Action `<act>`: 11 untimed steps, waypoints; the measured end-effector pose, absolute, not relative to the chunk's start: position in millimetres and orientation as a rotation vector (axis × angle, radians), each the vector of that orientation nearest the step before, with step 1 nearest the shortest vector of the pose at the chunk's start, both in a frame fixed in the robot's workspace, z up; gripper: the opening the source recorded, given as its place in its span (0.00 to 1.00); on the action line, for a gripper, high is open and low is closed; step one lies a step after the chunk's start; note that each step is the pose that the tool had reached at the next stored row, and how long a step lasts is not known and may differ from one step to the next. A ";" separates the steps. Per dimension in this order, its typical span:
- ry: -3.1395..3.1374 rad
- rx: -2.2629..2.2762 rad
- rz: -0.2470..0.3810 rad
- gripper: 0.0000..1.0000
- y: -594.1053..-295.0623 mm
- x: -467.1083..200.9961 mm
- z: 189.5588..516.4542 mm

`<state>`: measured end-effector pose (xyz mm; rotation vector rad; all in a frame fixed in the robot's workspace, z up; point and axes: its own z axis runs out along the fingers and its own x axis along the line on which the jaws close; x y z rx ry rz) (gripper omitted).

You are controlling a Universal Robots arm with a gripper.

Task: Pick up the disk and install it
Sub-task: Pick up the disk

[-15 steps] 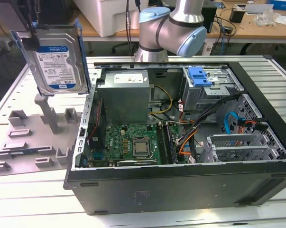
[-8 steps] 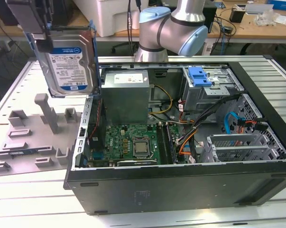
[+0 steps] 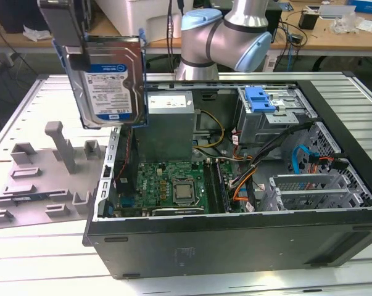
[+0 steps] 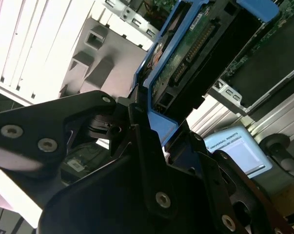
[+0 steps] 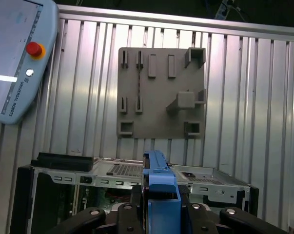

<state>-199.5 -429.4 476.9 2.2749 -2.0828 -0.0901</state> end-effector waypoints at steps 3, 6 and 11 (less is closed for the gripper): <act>-2.082 2.274 -0.094 0.37 -431.6 -189.9 476.9; -2.081 2.274 -0.098 0.37 -434.0 -180.2 476.9; -2.080 2.272 -0.105 0.37 -438.0 -161.8 477.0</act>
